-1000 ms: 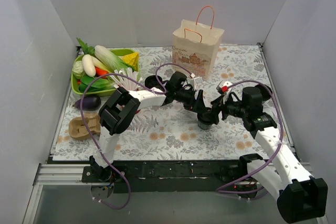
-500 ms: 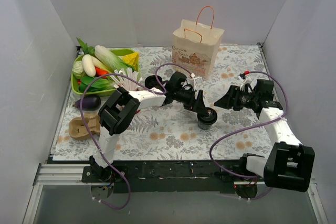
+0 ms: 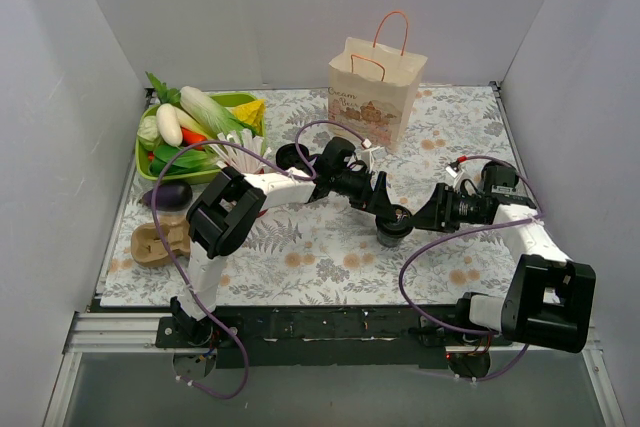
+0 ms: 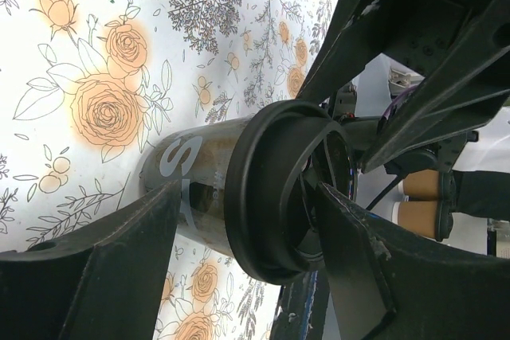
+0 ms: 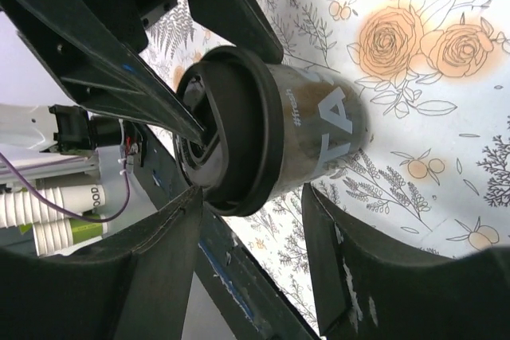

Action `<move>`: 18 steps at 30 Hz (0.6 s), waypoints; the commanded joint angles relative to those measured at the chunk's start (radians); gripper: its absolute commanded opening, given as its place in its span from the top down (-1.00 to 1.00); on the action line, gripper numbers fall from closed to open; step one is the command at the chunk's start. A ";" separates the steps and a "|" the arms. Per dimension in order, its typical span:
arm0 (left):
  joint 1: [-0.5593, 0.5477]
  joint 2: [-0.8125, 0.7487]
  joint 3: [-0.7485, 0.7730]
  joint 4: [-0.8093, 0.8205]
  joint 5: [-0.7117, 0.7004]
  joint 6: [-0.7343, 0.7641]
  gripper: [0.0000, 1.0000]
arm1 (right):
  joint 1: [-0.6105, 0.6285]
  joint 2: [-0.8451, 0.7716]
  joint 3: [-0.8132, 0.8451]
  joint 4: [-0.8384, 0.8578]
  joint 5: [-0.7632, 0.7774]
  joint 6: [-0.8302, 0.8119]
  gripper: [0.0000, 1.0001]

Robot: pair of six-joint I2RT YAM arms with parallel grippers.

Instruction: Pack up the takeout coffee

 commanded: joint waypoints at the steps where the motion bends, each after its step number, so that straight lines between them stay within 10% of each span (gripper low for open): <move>1: 0.003 0.046 -0.064 -0.144 -0.209 0.110 -0.31 | -0.012 0.023 -0.012 -0.048 -0.033 -0.074 -0.17; 18: 0.003 0.040 -0.075 -0.138 -0.208 0.110 -0.31 | -0.040 0.052 -0.036 -0.056 -0.022 -0.106 0.01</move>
